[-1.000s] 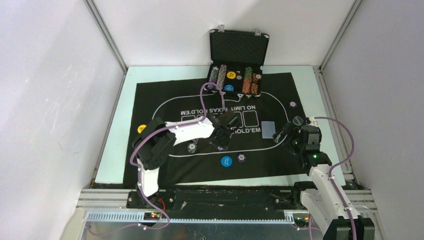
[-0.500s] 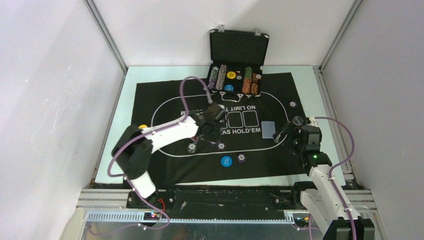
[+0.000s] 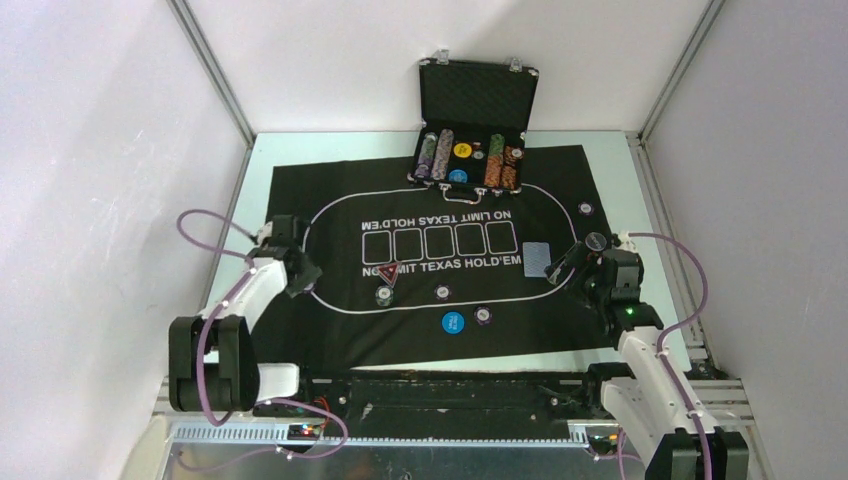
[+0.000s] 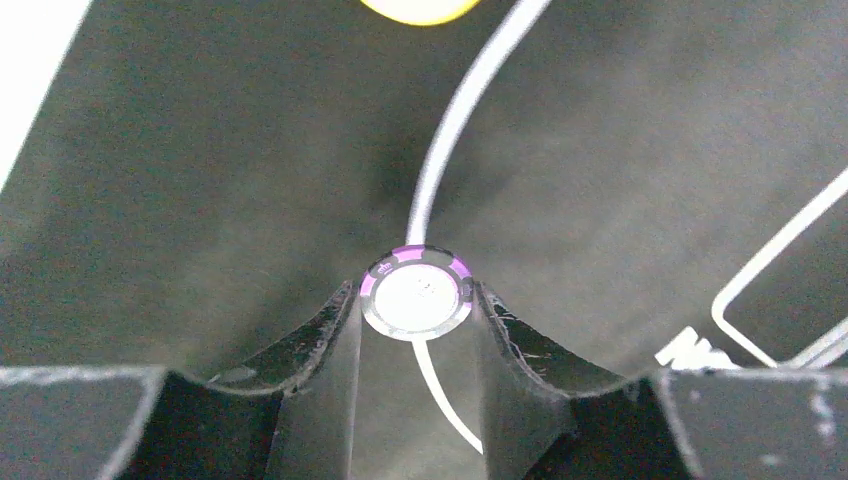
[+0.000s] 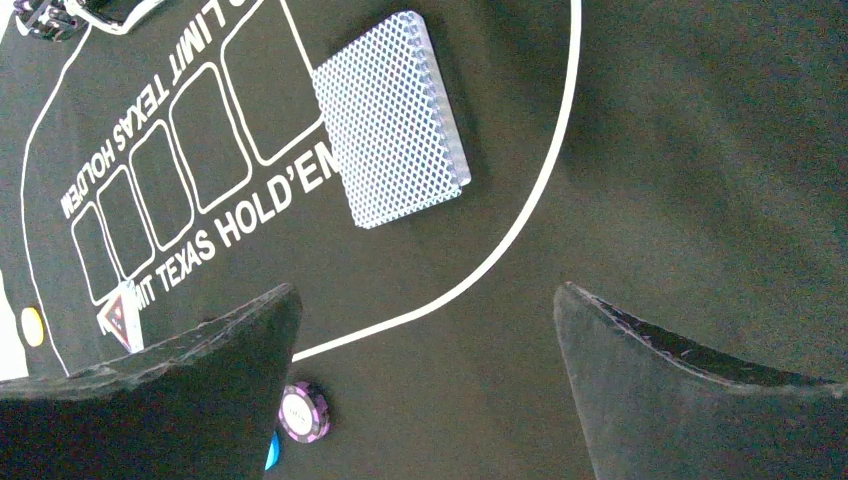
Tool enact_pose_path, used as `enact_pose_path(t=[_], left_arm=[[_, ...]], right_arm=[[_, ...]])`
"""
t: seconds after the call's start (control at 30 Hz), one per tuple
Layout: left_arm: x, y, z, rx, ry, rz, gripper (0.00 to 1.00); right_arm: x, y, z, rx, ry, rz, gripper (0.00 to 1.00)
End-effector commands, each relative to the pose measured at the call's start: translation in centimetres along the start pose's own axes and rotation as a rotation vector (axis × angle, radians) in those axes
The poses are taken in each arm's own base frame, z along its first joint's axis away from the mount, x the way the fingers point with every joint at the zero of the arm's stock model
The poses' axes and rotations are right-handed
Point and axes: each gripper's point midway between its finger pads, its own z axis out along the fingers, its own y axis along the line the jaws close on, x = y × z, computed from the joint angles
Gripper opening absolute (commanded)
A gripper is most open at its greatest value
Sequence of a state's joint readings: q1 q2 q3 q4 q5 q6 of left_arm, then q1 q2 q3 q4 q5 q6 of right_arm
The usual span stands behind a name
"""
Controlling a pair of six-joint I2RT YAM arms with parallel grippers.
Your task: Distribute texas hold em gaming equipment
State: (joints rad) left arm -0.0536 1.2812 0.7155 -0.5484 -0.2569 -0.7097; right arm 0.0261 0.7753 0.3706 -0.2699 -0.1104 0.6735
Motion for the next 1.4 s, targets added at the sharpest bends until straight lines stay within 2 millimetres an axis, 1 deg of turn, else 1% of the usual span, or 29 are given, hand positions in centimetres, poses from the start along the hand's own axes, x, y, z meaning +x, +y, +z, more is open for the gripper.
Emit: enact_pose_path(t=[0.0,0.03,0.1,0.13,0.17,0.23,0.37,0.5,0.57,0.6,0.77,0.8,0.83,0.87,0.9,0.93,0.97,1.0,1.03,1.07,1.1,1.13,1.17,1.2,1.23,1.27,1.3,1.33,1.37], left_arm=[[-4.3,1.4,1.4,-0.014,-0.117,-0.161,0.00],[-5.4,1.8,1.6,-0.028,-0.134,-0.181,0.00],[-6.0,2.7,2.7,-0.094,-0.124,-0.183,0.00],[-6.2,3.2,2.9,-0.123,-0.119,-0.179,0.00],[-6.9,3.9,3.2,-0.170,-0.132,-0.178,0.00],[-7.4,4.8,3.7,-0.229,-0.140,-0.162,0.00],[-7.6,5.5,4.3,-0.273,-0.111,-0.147,0.00],[-7.2,5.9,4.4,-0.291,-0.089,-0.144,0.09],[-6.9,5.9,4.3,-0.284,-0.080,-0.140,0.18],[-6.8,5.9,4.3,-0.279,-0.073,-0.138,0.25],[-6.5,5.5,3.6,-0.252,-0.071,-0.153,0.43],[-6.3,5.2,3.4,-0.235,-0.067,-0.163,0.53],[-6.6,4.7,2.9,-0.207,-0.083,-0.172,0.58],[-6.8,3.8,2.2,-0.166,-0.106,-0.180,0.69],[-7.0,3.4,1.7,-0.150,-0.125,-0.182,0.83],[-7.5,2.0,0.6,-0.108,-0.158,-0.170,0.91],[-7.7,1.7,-0.1,-0.105,-0.179,-0.157,0.98],[-8.0,-0.4,-1.6,-0.050,-0.212,-0.125,0.99],[-7.9,-1.3,-2.4,-0.033,-0.216,-0.101,0.99],[-8.1,-3.6,-4.0,0.032,-0.240,-0.063,0.99],[-8.0,-5.0,-4.9,0.066,-0.251,-0.035,1.00],[-7.6,-7.7,-6.6,0.139,-0.270,0.039,1.00],[-7.4,-9.2,-7.4,0.180,-0.281,0.080,1.00],[-6.5,-11.8,-8.8,0.245,-0.288,0.171,1.00],[-5.6,-13.6,-9.4,0.305,-0.272,0.249,1.00],[-4.4,-16.0,-10.4,0.363,-0.251,0.319,1.00],[-3.0,-17.2,-10.8,0.408,-0.210,0.388,1.00],[-1.2,-19.3,-11.3,0.448,-0.180,0.455,1.00],[1.3,-20.5,-11.9,0.492,-0.137,0.540,1.00]], right_arm=[[-0.4,0.5,0.4,-0.030,-0.011,-0.016,1.00],[-0.4,0.7,0.4,-0.039,-0.006,-0.021,0.99],[-0.3,0.6,0.4,-0.041,0.000,-0.024,1.00],[-0.3,0.7,0.4,-0.042,0.001,-0.025,1.00],[-0.3,0.7,0.4,-0.044,0.002,-0.027,1.00],[-0.3,0.7,0.4,-0.046,0.001,-0.025,1.00],[-0.3,0.5,0.5,-0.035,0.000,-0.020,1.00],[-0.3,0.5,0.4,-0.035,-0.002,-0.012,1.00],[-0.4,0.5,0.4,-0.036,-0.003,-0.012,1.00],[-0.3,0.6,0.3,-0.038,-0.003,-0.011,1.00],[-0.3,0.6,0.2,-0.040,-0.005,-0.010,1.00],[-0.3,0.5,0.2,-0.037,-0.006,-0.008,1.00],[-0.3,0.5,0.2,-0.038,-0.010,-0.007,1.00],[-0.3,0.5,0.2,-0.040,-0.010,-0.005,1.00],[-0.4,0.6,0.1,-0.044,-0.015,-0.006,1.00],[-0.4,0.6,0.1,-0.045,-0.018,-0.006,1.00],[-0.5,0.6,-0.1,-0.046,-0.025,-0.005,1.00],[-0.6,0.6,-0.1,-0.044,-0.028,-0.004,0.99],[-0.6,0.6,-0.2,-0.046,-0.032,-0.004,1.00],[-0.7,0.7,-0.3,-0.049,-0.037,-0.003,1.00],[-0.7,0.7,-0.3,-0.048,-0.037,-0.003,1.00],[-0.8,0.7,-0.3,-0.050,-0.041,-0.004,1.00],[-0.8,0.7,-0.3,-0.048,-0.041,-0.002,1.00],[-0.8,0.7,-0.4,-0.048,-0.042,-0.001,1.00],[-0.7,0.7,-0.4,-0.050,-0.039,-0.002,1.00],[-0.7,0.7,-0.4,-0.053,-0.037,-0.002,1.00],[-0.6,0.8,-0.4,-0.057,-0.035,-0.003,1.00],[-0.6,0.8,-0.3,-0.057,-0.035,-0.002,1.00],[-0.6,0.7,-0.3,-0.055,-0.035,-0.001,1.00]])
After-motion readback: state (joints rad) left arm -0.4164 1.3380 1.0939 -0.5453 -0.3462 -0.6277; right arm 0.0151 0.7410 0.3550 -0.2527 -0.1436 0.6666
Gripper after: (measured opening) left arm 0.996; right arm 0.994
